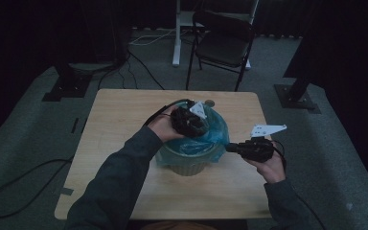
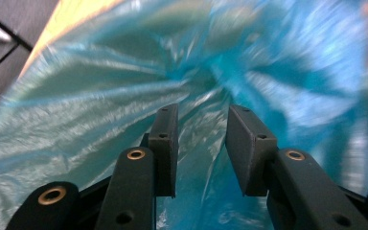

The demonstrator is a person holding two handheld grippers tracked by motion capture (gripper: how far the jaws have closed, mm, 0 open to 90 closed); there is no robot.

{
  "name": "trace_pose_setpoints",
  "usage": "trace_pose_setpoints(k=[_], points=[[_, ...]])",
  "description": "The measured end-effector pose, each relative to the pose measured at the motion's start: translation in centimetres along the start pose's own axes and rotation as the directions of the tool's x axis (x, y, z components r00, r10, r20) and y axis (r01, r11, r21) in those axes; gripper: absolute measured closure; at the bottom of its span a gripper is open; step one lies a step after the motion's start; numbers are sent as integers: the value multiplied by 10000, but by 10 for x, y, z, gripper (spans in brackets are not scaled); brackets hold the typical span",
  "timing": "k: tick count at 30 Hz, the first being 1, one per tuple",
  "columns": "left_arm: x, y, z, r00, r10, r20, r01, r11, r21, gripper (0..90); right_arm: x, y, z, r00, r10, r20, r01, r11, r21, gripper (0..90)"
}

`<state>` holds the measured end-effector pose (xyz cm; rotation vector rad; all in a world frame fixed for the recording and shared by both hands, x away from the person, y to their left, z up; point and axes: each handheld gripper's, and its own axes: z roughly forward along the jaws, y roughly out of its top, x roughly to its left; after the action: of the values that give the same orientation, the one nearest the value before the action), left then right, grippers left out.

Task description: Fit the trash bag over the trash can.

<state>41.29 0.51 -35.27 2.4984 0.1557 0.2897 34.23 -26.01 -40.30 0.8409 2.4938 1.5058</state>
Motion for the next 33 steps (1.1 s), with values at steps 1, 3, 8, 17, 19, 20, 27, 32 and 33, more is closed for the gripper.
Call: trace_pose_setpoints(k=[1,3,8,17,19,20,27,32,33], points=[[0,1,2,10000,42,-76,-41,9999,162,651,0,0,0,10000,-8,4,8,10000,3,887],[0,3,7,9996,164,-223,-152,9987,496,651,0,0,0,10000,-3,3,3,10000,4,887],[1,5,21,9986,367,-386,-314,9909,1307,642,-1,0,-1,10000,-9,-11,9,10000,-26,887],[-3,6,37,9956,818,-449,-698,9722,2233,615,-1,0,-2,10000,29,-57,-29,10000,-37,872],[-4,6,39,9950,875,-484,-735,9680,2398,611,0,0,-2,10000,26,-65,-26,10000,-28,868],[-4,6,40,9947,912,-482,-765,9659,2472,607,0,0,-2,10000,20,-75,-20,10000,-34,867],[-6,6,47,9941,1013,-386,-856,9521,2936,599,0,0,-4,10000,24,-73,-25,10000,-56,853],[-6,6,49,9934,1060,-430,-873,9456,3133,590,0,-1,-5,9999,21,-99,-21,10000,-57,834],[-6,6,49,9930,1072,-497,-867,9470,3094,586,0,-1,-5,10000,9,-98,-10,10000,-70,826]])
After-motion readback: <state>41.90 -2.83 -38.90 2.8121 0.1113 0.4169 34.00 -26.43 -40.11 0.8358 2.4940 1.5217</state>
